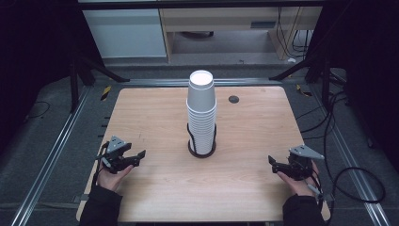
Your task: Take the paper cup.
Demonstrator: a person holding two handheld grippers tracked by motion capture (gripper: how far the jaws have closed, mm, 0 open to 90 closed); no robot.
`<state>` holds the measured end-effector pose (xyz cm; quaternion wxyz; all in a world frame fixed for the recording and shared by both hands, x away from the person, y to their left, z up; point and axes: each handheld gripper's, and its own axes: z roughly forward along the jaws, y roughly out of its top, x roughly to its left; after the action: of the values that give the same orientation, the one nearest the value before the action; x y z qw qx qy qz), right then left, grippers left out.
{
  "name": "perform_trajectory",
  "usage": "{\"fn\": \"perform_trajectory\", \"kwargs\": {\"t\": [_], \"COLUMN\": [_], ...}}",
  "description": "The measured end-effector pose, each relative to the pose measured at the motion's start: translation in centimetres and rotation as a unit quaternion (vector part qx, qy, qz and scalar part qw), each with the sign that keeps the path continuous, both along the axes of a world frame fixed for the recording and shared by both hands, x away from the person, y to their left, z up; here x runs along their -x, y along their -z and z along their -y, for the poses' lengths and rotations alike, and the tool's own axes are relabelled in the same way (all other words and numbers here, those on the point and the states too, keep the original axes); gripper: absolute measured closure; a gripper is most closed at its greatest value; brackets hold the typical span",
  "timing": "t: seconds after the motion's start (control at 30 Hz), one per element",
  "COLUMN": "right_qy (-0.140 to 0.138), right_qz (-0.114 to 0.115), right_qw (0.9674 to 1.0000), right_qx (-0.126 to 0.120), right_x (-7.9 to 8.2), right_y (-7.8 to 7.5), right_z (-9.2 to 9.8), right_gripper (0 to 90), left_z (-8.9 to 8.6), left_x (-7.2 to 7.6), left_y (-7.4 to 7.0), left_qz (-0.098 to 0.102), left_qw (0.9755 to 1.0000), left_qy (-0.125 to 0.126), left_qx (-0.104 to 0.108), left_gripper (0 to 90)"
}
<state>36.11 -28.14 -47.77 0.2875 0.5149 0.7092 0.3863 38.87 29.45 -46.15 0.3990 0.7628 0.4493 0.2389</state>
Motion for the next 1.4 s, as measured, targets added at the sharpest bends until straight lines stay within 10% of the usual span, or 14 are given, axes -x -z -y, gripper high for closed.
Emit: {"fn": "perform_trajectory", "kwargs": {"t": [0.6, 1.0, 1.4], "right_qy": [-0.062, -0.123, -0.179], "right_qz": [0.071, 0.151, 0.177], "right_qw": [0.9944, 0.9763, 0.9621], "right_qx": [-0.048, -0.095, -0.104], "right_x": [-0.6, -1.7, -3.2], "right_y": [-5.5, -14.2, -17.7], "right_z": [-2.9, -6.6, -11.9], "right_gripper": [11.0, 9.1, 8.1], "left_z": [0.1, -0.1, 0.3], "left_x": [0.2, 0.2, 0.1], "left_y": [-0.9, -1.1, -0.9], "left_qz": [-0.01, -0.014, -0.016], "left_qw": [0.9992, 0.9984, 0.9985], "left_qy": [0.011, 0.018, 0.028], "left_qx": [0.036, 0.051, 0.044], "left_gripper": [21.8, 19.4, 19.6]}}
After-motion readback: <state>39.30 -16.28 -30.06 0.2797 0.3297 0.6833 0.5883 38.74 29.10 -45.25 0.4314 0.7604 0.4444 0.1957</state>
